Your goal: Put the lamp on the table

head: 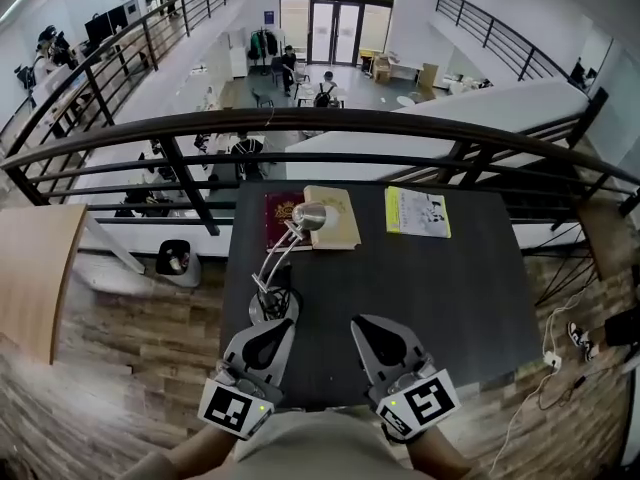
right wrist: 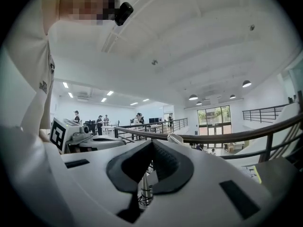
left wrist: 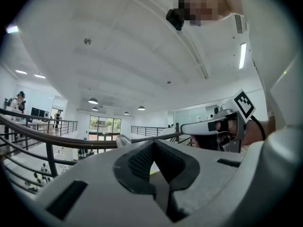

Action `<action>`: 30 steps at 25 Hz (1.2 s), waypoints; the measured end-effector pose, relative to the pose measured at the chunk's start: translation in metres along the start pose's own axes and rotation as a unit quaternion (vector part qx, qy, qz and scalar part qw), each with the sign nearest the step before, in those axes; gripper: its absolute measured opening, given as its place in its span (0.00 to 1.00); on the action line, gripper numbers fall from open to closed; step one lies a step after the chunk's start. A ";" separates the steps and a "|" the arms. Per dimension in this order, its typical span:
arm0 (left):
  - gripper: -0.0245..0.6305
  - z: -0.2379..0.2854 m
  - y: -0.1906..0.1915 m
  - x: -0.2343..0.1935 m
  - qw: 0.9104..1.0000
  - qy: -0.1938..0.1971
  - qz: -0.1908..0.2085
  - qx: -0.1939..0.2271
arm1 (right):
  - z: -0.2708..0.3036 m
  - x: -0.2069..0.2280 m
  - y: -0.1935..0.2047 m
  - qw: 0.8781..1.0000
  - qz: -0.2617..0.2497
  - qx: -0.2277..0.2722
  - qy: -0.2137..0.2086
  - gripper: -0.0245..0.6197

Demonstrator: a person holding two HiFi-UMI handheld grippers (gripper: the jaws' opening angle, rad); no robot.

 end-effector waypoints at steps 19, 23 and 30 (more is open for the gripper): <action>0.04 -0.004 -0.005 0.027 0.999 0.028 0.025 0.001 | -0.013 -0.008 0.022 0.996 -0.074 -0.047 0.019 0.04; 0.04 -0.002 -0.004 0.025 1.000 0.025 0.005 -0.002 | -0.015 -0.008 0.022 0.996 -0.073 -0.050 0.018 0.04; 0.04 0.004 -0.004 0.022 1.000 0.020 0.003 -0.005 | -0.016 -0.001 0.018 0.996 -0.074 -0.041 0.020 0.04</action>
Point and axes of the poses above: the fingertips, and each gripper's own axes: z forward along the fingers, x to its right, y out of its underside, the point moved 1 cm from there along -z, backward along the fingers, and after that the axes turned 1 degree about x, right-handed, at the moved point
